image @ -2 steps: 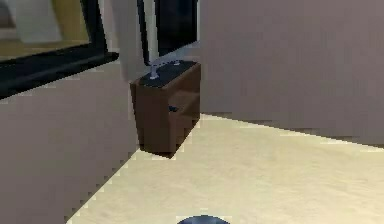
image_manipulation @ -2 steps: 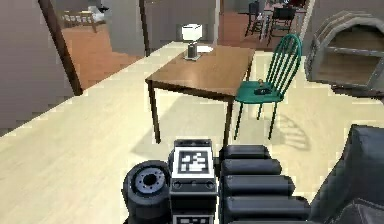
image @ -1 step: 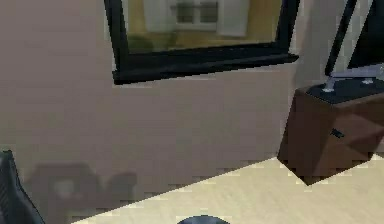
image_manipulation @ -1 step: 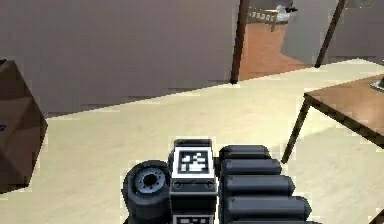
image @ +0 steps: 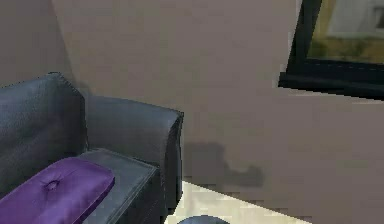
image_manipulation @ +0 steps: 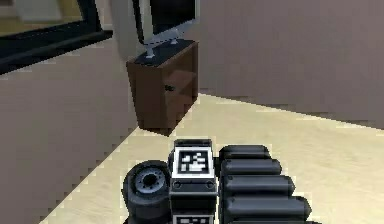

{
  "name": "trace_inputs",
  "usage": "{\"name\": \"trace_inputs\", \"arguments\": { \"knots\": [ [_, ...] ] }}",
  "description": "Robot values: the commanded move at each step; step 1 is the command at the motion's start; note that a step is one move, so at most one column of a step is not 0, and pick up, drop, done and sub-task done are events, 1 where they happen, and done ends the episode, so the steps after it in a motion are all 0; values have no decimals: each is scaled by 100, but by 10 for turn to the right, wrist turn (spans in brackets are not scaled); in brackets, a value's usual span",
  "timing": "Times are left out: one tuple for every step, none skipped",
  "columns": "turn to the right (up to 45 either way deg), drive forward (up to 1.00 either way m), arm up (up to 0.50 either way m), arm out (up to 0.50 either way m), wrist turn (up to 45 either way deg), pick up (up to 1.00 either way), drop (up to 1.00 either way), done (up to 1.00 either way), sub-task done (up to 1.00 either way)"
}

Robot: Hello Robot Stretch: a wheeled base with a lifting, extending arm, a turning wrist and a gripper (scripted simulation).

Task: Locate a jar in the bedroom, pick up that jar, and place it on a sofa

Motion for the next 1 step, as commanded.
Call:
{"name": "trace_inputs", "arguments": {
  "knots": [
    [-90,0,0,0,0,0,0,0,0]
  ]
}}
